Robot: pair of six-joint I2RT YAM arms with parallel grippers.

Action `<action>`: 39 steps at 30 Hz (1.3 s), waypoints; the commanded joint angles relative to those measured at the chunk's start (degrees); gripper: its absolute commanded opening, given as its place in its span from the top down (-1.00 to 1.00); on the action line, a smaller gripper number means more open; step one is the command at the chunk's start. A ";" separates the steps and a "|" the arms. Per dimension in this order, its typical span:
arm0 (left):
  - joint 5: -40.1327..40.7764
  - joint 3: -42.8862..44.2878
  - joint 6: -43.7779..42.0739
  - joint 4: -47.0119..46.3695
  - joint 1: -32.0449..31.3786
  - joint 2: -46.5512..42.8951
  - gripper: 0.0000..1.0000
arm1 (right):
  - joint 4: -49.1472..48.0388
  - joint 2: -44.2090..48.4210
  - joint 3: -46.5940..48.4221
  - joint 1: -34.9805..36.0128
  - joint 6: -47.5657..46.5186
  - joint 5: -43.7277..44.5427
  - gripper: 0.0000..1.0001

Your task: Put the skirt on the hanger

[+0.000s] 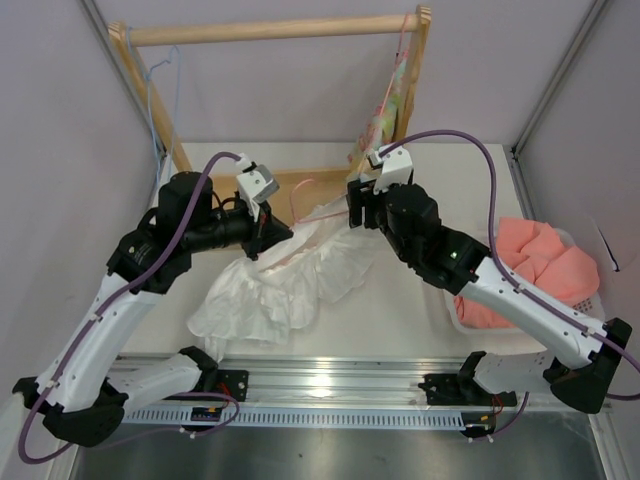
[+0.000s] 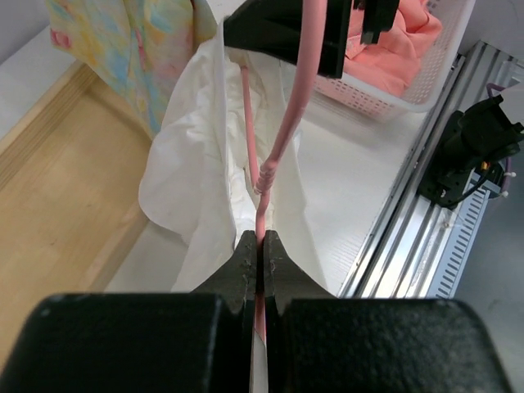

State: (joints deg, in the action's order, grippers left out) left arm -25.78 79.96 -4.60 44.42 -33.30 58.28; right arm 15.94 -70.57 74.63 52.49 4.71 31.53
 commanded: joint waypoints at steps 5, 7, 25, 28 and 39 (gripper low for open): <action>-2.96 -3.14 1.79 3.56 -0.45 -0.89 1.00 | 2.07 3.59 3.59 0.07 6.62 2.48 -0.60; -2.70 -4.46 1.53 3.56 -0.54 -1.06 1.00 | 1.99 4.64 3.42 0.94 7.15 2.92 -0.61; 4.42 -1.30 4.16 0.13 -0.45 -6.07 1.00 | 12.09 6.40 0.43 3.50 10.85 -0.41 -0.93; 4.34 -0.60 3.90 1.18 -0.45 -5.46 1.00 | 11.83 7.63 -0.36 2.80 10.76 -7.69 -0.93; 12.32 0.19 6.88 -0.92 -0.45 -4.23 1.00 | 15.95 9.74 1.48 -0.19 12.60 -28.02 -0.96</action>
State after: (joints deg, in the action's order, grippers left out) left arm -18.48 76.53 -0.51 47.59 -33.54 53.67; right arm 30.22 -63.75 74.17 52.38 16.10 7.55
